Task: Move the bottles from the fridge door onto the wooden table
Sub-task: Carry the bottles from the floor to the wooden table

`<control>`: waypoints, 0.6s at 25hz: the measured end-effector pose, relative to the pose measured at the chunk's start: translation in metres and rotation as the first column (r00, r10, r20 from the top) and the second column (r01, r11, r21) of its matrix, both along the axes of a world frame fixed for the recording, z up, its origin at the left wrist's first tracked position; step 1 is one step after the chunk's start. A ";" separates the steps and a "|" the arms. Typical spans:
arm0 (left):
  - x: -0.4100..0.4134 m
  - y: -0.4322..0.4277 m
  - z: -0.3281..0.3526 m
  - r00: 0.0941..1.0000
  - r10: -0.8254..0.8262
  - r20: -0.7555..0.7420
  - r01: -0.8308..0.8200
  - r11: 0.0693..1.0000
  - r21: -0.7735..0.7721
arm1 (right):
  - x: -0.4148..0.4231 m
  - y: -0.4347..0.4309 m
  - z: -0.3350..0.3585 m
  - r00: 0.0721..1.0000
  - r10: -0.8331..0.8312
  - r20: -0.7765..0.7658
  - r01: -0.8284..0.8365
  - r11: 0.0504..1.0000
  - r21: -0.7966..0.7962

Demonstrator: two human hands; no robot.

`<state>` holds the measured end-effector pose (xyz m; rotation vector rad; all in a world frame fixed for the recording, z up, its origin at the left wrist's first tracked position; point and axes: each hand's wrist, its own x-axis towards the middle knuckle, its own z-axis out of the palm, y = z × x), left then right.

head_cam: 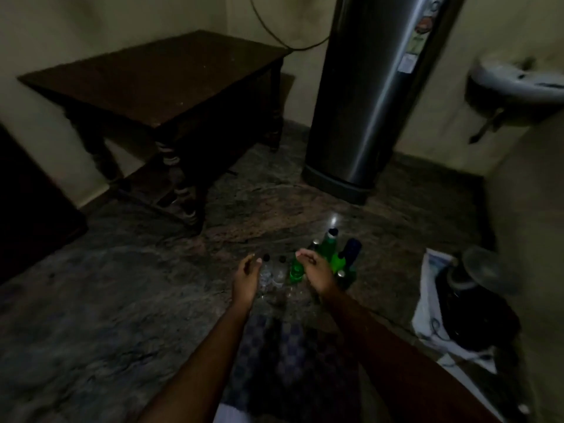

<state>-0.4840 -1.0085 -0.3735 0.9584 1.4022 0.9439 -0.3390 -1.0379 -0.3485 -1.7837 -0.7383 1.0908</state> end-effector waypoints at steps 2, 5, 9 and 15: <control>0.024 0.004 -0.003 0.998 0.064 0.005 -0.064 0.997 -0.036 | 0.028 0.023 -0.012 0.994 0.108 0.026 -0.108 0.994 -0.015; 0.052 0.027 -0.019 0.988 0.146 -0.049 -0.148 0.987 -0.055 | 0.062 0.069 -0.034 0.948 0.299 0.112 -0.294 0.954 -0.056; 0.084 0.077 -0.062 0.974 0.178 -0.141 -0.193 0.976 -0.100 | 0.095 0.136 -0.073 0.806 0.555 0.207 -0.525 0.831 -0.182; 0.137 0.165 -0.204 0.956 0.202 -0.215 -0.249 0.942 -0.223 | 0.130 0.236 -0.206 0.698 0.662 0.272 -0.589 0.748 -0.306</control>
